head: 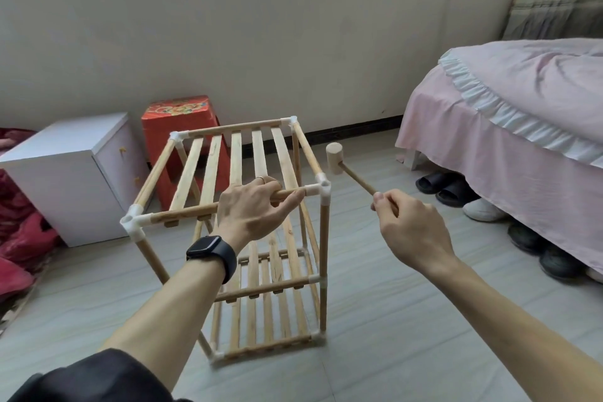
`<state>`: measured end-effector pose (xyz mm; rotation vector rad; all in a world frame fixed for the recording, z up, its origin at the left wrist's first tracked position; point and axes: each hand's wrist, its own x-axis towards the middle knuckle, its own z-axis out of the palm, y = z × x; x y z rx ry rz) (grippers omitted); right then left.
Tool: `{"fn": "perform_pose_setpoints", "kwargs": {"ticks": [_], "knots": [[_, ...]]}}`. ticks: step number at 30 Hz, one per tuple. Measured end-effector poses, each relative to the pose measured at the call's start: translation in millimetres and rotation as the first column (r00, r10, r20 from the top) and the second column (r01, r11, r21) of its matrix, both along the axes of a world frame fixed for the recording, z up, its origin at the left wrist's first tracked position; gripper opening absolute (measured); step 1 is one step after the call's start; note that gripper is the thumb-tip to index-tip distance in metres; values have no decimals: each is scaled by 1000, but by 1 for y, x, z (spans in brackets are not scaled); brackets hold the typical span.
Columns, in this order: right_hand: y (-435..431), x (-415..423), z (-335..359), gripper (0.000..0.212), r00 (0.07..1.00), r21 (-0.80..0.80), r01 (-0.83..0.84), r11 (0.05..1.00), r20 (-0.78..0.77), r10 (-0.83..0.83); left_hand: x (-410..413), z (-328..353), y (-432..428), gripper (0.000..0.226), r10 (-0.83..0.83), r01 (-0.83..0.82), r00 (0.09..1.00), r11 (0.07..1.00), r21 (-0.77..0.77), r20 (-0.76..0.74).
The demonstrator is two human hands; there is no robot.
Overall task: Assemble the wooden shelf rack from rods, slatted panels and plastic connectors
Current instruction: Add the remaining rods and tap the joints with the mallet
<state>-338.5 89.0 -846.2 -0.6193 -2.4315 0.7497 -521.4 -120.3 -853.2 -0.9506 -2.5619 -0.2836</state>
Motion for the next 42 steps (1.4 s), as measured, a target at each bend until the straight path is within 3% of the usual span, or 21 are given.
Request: {"fn": "perform_pose_setpoints", "kwargs": {"ticks": [4,11,15,18,22,26,29,31,33,39,42], "knots": [[-4,-9,-4,36,997,-88,-13,996,-81,6,4,-1,-6,92,-56,53,998,995,80,25],[-15,-33,-10,36,989,-193,-92,977,-129,68,-9,-3,-28,46,-164,177,983,961,211,-77],[-23,-47,-8,26,966,-207,-223,952,-181,187,-24,-3,-51,36,-130,108,989,961,254,71],[-35,-58,-10,25,939,-195,-332,923,-155,306,-37,7,-73,38,-40,32,995,995,93,88],[-54,-76,-14,29,932,-190,-353,916,-158,326,-39,29,-86,43,141,-125,984,983,-135,112],[-60,-84,-18,30,950,-279,-303,911,-166,265,-9,45,-57,65,236,-238,950,971,-18,206],[-55,-79,-21,30,970,-307,-242,921,-111,218,14,51,-15,82,222,-176,914,971,-162,341],[-48,-71,-19,31,982,-304,-185,934,-91,165,23,47,9,60,266,-181,899,949,-258,348],[-39,-62,-15,32,989,-281,-128,951,-104,102,27,41,21,31,289,-214,909,942,-259,300],[-10,-43,-5,25,992,-330,9,944,-113,-48,8,41,-9,23,81,-38,983,967,-251,164],[1,-36,-6,28,992,-332,12,943,-113,-52,-11,39,-45,35,88,-50,989,955,-292,119]]}}
